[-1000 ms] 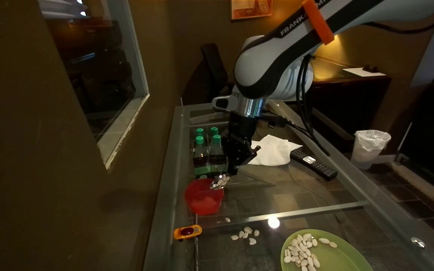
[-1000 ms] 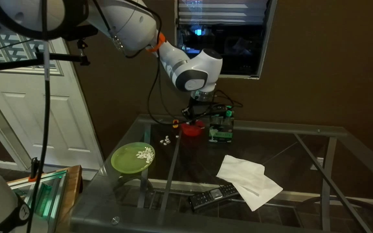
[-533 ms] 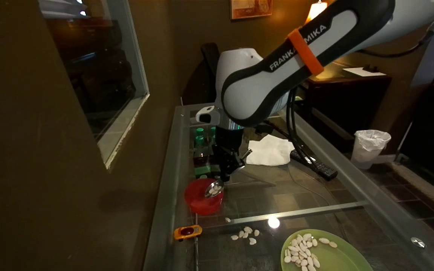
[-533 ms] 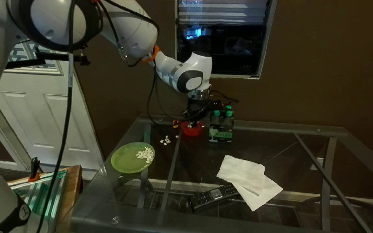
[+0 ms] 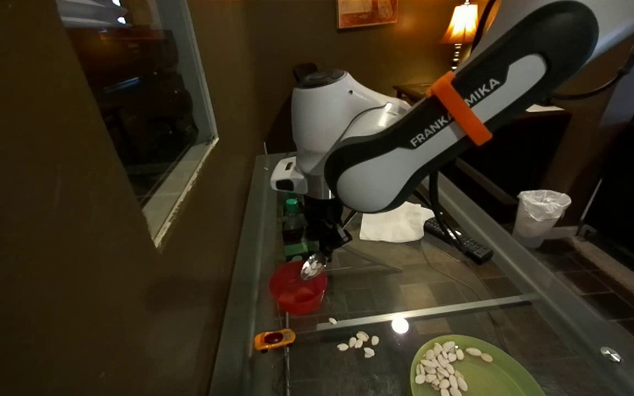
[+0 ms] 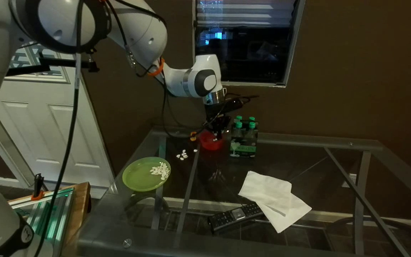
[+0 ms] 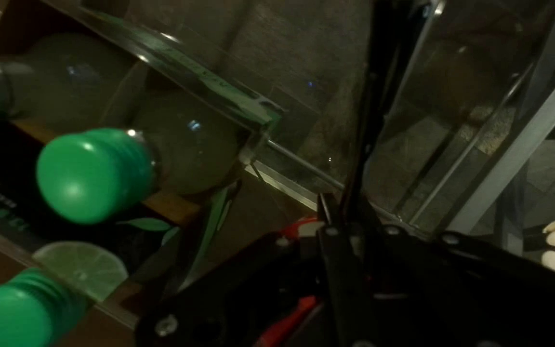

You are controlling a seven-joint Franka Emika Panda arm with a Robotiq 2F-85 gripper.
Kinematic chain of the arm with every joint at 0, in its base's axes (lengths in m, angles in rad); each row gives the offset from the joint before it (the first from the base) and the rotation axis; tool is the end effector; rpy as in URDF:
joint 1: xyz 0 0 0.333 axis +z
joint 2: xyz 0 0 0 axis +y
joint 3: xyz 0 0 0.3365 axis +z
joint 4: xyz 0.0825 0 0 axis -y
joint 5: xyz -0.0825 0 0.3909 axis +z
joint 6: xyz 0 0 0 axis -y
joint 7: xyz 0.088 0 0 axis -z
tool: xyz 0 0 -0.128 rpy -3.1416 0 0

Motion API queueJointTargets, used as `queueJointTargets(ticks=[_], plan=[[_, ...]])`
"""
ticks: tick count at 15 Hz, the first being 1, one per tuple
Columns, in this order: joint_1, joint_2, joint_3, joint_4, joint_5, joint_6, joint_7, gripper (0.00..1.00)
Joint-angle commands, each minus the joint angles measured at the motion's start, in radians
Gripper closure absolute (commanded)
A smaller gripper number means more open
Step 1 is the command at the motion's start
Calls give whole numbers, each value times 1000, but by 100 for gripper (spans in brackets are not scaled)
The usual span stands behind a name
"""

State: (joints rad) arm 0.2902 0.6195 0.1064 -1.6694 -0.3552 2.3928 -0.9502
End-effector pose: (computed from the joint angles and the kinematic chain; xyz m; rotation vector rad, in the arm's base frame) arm 0.6641 0.2600 0.2485 2.0661 2.0677 0.0782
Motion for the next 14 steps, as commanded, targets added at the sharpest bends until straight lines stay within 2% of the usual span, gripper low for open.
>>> queueJointTargets(ticks=[1,8,12,14], plan=[[67,-44,-39,-32,-187,22,108,98],[123,-103,-18,-100,-450,2,269,98],[107,-130,7,-140,-514,-45,351,98],[82,-148,20,-152,-501,-54,373,98]])
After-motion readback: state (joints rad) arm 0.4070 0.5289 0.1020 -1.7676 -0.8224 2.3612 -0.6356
